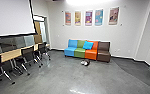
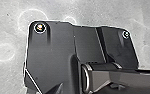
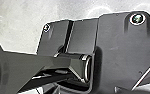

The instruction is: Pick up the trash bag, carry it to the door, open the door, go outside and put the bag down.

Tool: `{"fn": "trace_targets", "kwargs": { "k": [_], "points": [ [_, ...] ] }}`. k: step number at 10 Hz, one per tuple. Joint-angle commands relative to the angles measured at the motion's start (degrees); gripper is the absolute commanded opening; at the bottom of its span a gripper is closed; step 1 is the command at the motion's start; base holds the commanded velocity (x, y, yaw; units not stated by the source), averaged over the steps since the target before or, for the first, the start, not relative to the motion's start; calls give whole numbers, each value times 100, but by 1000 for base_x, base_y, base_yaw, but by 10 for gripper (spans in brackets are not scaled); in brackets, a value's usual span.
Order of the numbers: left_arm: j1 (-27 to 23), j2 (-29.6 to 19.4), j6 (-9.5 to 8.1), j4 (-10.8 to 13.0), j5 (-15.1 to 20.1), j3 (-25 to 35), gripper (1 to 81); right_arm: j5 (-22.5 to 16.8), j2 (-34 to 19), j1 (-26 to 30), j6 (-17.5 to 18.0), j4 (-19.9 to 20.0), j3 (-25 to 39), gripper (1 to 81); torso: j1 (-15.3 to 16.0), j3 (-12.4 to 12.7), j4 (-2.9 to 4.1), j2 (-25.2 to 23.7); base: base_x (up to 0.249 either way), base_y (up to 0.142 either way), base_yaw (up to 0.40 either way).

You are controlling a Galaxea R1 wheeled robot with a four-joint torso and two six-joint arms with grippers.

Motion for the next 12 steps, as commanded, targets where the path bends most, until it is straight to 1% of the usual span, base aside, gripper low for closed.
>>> {"fn": "trace_targets", "kwargs": {
  "k": [1,7,12],
  "points": [
    [-357,-19,35,6,259,20,811,-252,-64,286,-4,-37,115,811,0,0,0,0,196,65,0],
    [-357,-19,35,6,259,20,811,-244,-64,286,-4,-37,115,811,0,0,0,0,196,77,0],
    [-357,-10,35,6,259,20,811,-244,-55,295,5,-36,115,811,0,0,0,0,195,0,0]
  ]
}}
